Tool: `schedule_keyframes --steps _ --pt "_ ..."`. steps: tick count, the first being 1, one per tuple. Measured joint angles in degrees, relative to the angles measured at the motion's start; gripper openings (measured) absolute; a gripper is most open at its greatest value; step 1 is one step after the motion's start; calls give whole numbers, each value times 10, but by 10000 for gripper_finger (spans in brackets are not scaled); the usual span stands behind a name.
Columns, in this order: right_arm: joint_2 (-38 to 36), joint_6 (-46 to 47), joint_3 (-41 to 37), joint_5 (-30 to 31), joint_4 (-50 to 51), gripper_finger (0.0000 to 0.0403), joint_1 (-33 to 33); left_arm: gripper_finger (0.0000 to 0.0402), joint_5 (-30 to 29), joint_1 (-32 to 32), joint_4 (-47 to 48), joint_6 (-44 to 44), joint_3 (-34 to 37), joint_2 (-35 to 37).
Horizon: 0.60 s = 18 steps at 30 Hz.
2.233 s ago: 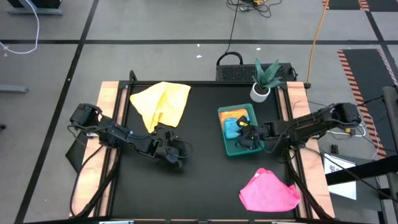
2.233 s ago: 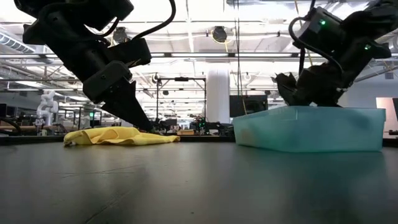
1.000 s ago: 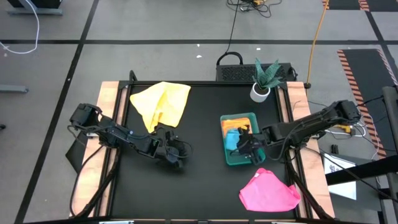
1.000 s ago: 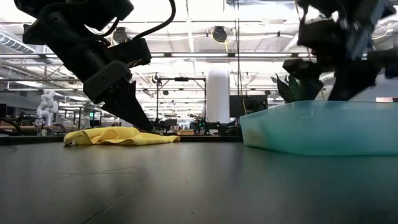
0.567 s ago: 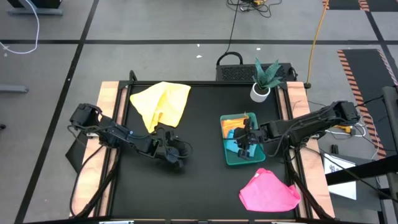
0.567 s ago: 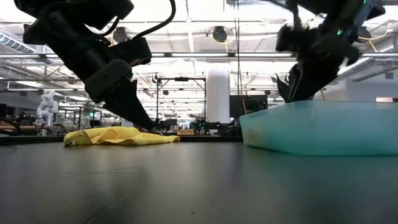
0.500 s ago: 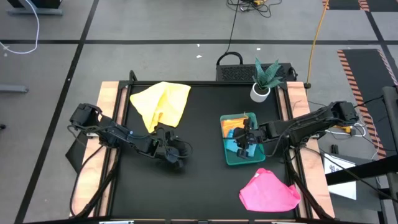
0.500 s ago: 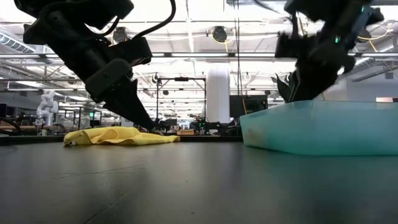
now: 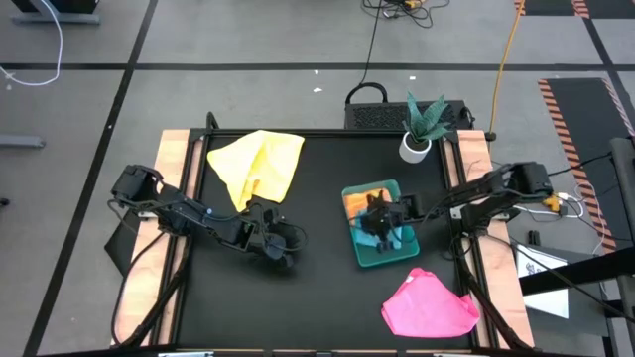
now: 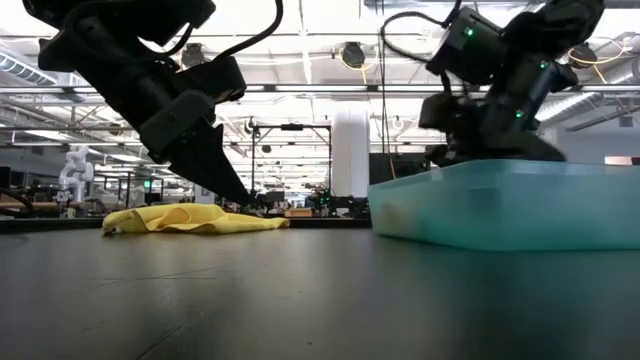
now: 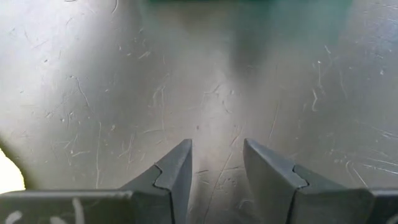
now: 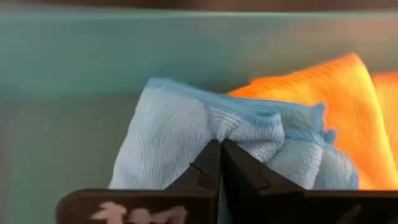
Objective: Fold microfiber towels
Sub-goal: Put the blue microfiber cloth into the green bin
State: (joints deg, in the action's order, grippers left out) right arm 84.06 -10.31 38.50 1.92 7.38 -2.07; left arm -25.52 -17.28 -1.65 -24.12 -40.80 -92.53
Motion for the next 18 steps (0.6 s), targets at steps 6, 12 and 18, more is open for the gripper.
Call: schedule_keyframes --steps 6,12,18 --pt "-65 -32 -1 -5 7 6 -3 145 0 0 0 1 0 0" --pt "-149 108 -1 -4 21 27 -3 145 4 8 -16 0 0 0" --pt "-155 203 0 36 37 86 15 145 82 42 -142 34 0 -43"
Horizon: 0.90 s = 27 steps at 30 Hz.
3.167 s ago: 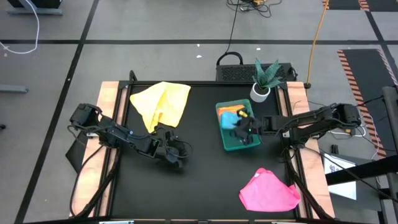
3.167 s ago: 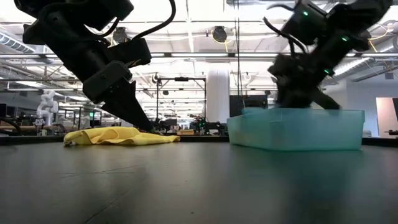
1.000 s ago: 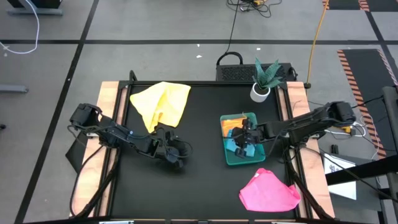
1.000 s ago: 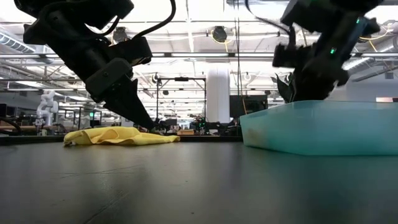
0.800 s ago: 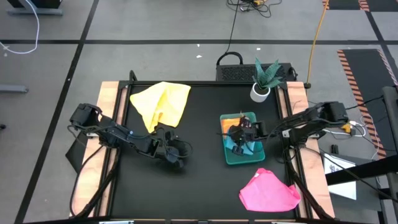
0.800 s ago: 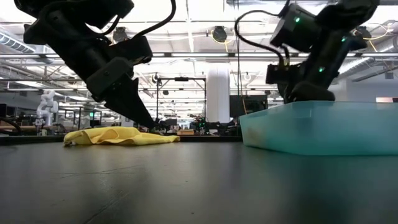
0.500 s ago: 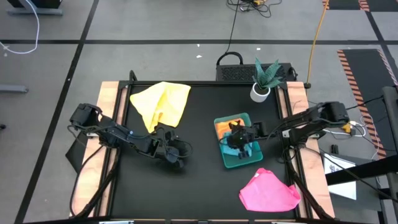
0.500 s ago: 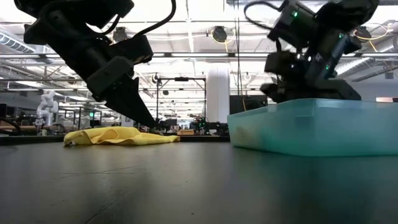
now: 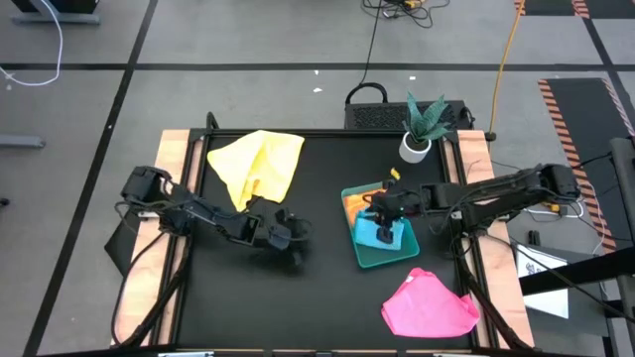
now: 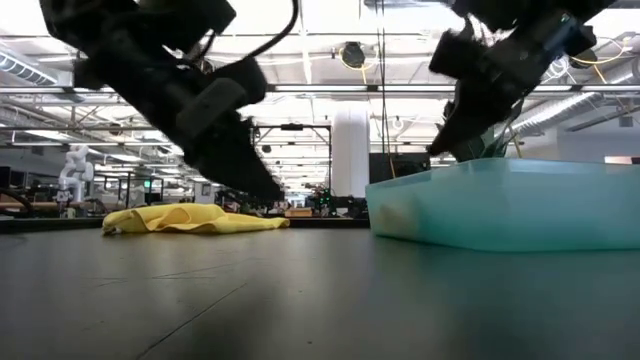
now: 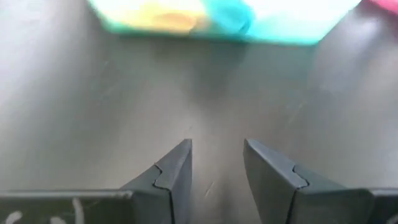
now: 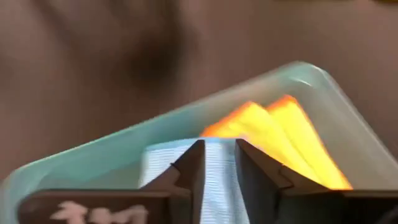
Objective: Fold microfiber towels
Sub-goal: Put the blue microfiber cloth into the green bin
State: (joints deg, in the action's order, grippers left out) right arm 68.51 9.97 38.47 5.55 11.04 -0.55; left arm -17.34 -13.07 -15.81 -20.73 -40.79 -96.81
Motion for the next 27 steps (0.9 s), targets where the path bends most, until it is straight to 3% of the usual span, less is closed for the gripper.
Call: schedule_keyframes --steps 5,11,18,27 --pt "49 50 0 39 42 104 23 145 30 29 -127 20 0 -55" --pt "120 55 -1 30 7 64 43 145 87 81 -246 27 0 -91" --pt "169 -19 0 -63 -99 6 43 145 111 130 -256 27 -38 -140" --pt "165 -87 0 -120 -129 11 42 145 135 159 -242 32 -117 -211"
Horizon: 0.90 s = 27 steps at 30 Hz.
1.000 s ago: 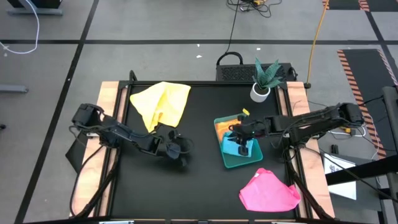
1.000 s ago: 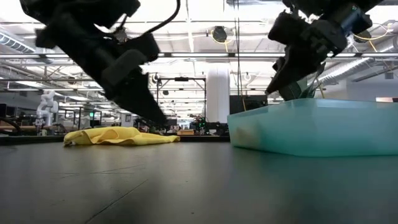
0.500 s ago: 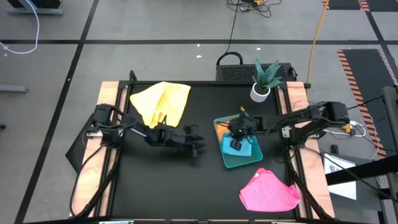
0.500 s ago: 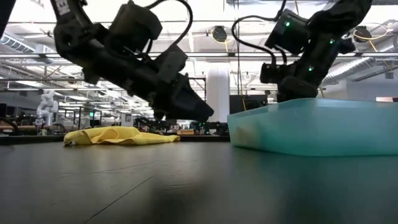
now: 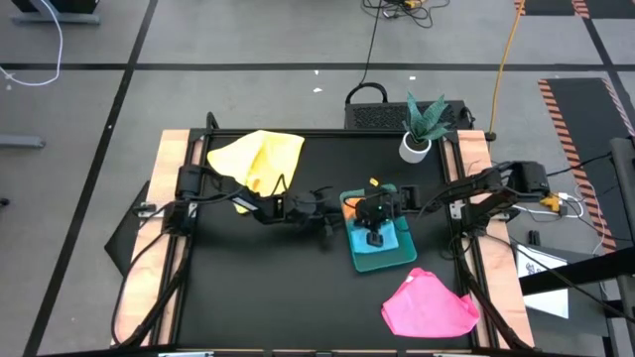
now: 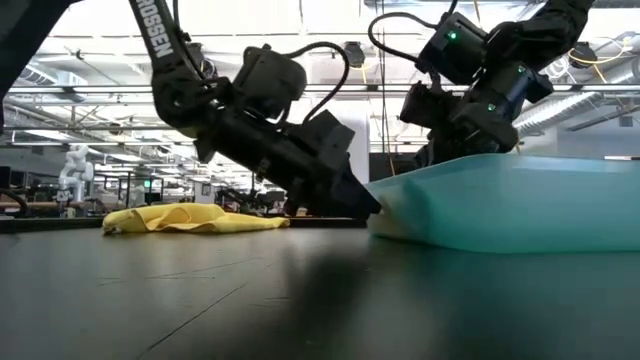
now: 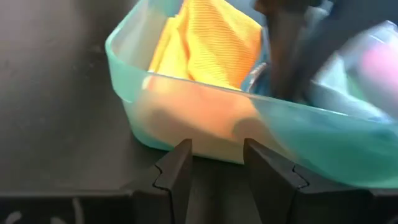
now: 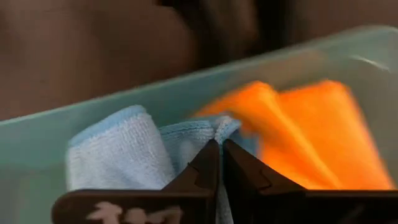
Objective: Fold microfiber towels
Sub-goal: Put the blue microfiber cloth into the green bin
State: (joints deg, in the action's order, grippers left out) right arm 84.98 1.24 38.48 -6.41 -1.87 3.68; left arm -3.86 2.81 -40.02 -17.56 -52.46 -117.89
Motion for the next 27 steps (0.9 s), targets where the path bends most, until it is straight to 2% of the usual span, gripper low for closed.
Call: schedule_keyframes --steps 6,12,16,21,23,27 --pt "-2 -26 0 -72 17 5 0 145 0 19 0 8 -4 0" --pt "-8 -72 0 -73 29 5 0 145 13 28 7 8 -4 0" --pt "-37 -68 0 -60 40 5 0 145 14 25 9 9 -4 0" --pt "-88 1 0 0 51 17 0 145 14 16 8 9 -4 0" --pt "-91 23 0 21 52 22 0 145 14 13 1 9 -4 0" --pt "-67 44 0 21 54 20 0 145 12 12 -5 9 -4 0"
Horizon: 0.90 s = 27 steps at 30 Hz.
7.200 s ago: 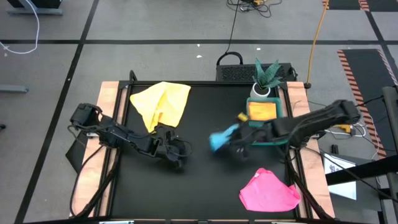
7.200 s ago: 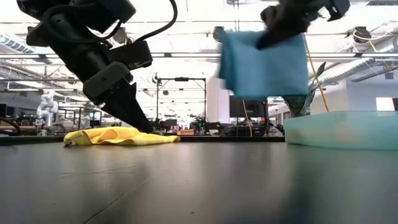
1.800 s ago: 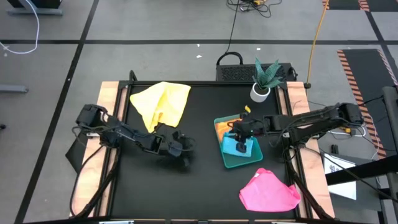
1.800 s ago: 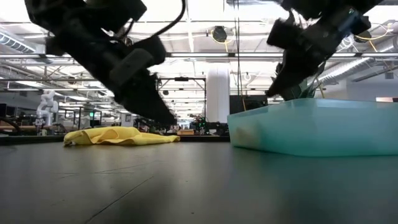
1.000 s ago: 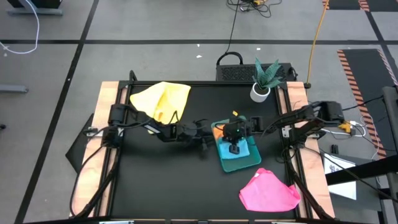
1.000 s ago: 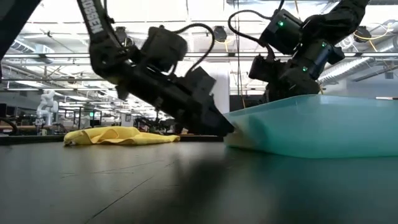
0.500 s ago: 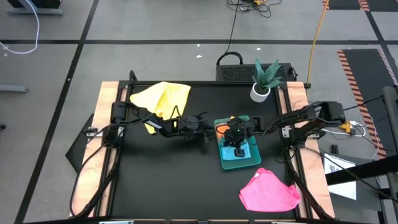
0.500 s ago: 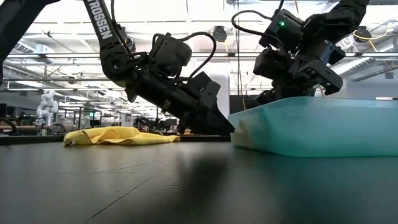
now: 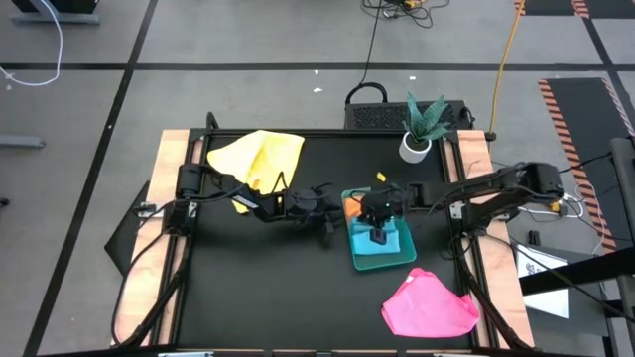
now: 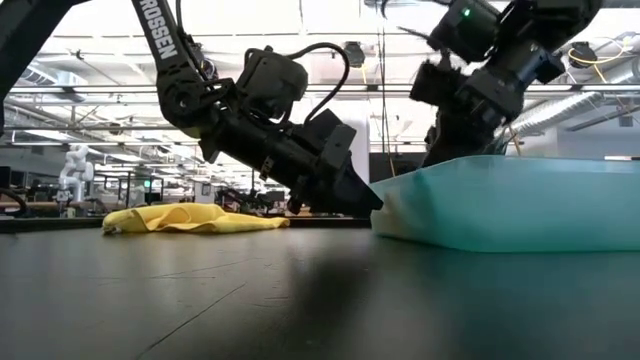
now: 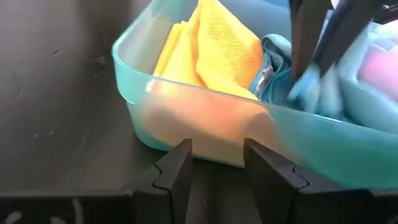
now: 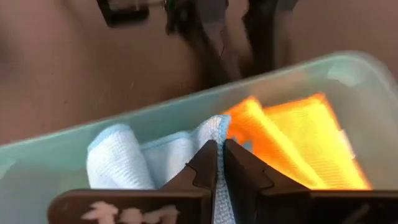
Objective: Fold microfiber towels
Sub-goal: Put the blue microfiber cloth into the green bin
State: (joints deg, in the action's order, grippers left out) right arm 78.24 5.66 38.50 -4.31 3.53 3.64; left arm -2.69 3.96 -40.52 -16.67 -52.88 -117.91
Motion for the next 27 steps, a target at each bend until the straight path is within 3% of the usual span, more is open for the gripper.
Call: schedule_keyframes --steps 4,8,11,17,24,27 --pt "42 -3 -1 -7 -23 12 -9 145 -3 0 -15 0 0 0" --pt "75 -41 -1 -52 -55 9 -19 145 -3 1 -30 3 0 0" --pt "79 -78 -1 -79 -64 9 -26 145 -3 4 -44 9 0 0" --pt "65 -96 -1 -78 -61 12 -34 145 -4 17 -46 10 0 1" --pt "-1 -59 -1 -77 -9 87 -34 145 -4 18 -44 10 0 1" --pt "-50 -45 0 -44 35 127 -34 145 -3 17 -43 10 0 1"
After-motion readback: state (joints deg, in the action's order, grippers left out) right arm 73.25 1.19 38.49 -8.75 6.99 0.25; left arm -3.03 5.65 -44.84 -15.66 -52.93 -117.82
